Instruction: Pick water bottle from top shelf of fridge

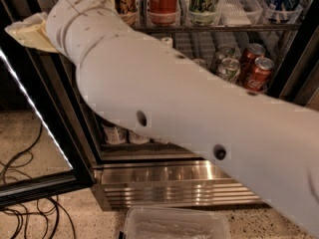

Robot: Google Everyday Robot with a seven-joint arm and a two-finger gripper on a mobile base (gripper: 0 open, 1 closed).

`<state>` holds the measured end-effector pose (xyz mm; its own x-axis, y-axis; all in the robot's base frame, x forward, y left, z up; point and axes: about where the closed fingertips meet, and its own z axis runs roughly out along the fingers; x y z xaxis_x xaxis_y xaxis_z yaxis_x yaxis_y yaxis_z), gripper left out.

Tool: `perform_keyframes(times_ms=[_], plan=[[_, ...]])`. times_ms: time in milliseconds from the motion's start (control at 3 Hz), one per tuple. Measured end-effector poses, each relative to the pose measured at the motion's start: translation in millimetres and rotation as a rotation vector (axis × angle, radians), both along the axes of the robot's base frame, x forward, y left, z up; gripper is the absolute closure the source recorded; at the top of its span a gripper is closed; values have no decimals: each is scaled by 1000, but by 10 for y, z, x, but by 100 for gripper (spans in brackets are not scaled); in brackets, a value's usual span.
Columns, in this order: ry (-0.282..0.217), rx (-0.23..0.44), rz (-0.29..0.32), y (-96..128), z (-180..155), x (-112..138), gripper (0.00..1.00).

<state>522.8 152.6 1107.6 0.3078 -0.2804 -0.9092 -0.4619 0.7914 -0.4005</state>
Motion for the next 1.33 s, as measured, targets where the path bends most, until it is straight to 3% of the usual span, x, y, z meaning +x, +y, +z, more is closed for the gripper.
perform_keyframes(times_ms=[333,1000,1333], plan=[[-14,12,-8,47,37,-23,0],[-35,70,-160,-39,19,178,41],[-44,89,-226,-112,38,250,49]])
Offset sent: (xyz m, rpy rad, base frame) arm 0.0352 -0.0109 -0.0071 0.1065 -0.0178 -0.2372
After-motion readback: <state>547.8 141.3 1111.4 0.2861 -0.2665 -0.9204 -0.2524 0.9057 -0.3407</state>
